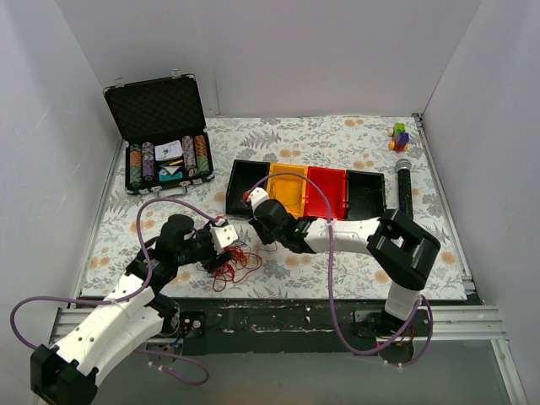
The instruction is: Untangle the cables
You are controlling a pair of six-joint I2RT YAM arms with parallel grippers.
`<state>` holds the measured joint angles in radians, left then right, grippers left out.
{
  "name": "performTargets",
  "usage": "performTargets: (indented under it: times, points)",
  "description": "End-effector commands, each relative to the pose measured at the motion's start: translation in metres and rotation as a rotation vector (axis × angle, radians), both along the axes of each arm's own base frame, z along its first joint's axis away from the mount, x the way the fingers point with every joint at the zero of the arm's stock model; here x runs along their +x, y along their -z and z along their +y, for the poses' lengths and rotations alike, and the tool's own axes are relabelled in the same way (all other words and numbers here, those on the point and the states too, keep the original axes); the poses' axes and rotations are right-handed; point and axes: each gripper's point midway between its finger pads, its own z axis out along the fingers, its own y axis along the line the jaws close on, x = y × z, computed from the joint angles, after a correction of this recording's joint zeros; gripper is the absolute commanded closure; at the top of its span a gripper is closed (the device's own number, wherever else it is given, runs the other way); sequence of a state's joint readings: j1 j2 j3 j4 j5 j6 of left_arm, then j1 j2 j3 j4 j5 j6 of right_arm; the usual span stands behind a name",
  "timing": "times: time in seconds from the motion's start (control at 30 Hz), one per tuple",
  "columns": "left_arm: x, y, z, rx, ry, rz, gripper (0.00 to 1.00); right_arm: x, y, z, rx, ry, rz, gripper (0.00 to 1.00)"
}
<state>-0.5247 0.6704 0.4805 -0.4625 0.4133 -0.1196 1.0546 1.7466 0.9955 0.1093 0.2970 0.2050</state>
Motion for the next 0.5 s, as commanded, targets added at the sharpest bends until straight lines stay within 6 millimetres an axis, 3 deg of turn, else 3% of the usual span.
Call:
performTargets:
  times: [0.0, 0.1, 0.13, 0.23, 0.33, 0.47]
  points:
    - [0.002, -0.015, -0.007, -0.039, 0.031, -0.039, 0.43, 0.017, -0.009, 0.005, -0.002, 0.016, -0.055, 0.76]
    - [0.003, -0.017, -0.013, -0.054, 0.064, -0.046, 0.42, 0.014, -0.023, -0.001, 0.025, 0.034, -0.059, 0.96]
    - [0.003, -0.016, -0.016, -0.060, 0.078, -0.047, 0.41, 0.012, -0.031, -0.006, 0.040, 0.045, -0.064, 0.99]
    - [0.008, -0.010, -0.025, -0.070, 0.106, -0.039, 0.41, 0.003, -0.068, -0.022, 0.129, 0.074, -0.087, 0.99]
    - [0.015, 0.006, -0.035, -0.053, 0.141, -0.028, 0.41, -0.013, -0.090, -0.041, 0.206, 0.091, -0.074, 0.99]
    - [0.020, 0.029, -0.050, -0.003, 0.200, -0.023, 0.40, -0.035, -0.095, -0.064, 0.268, 0.109, -0.029, 0.99]
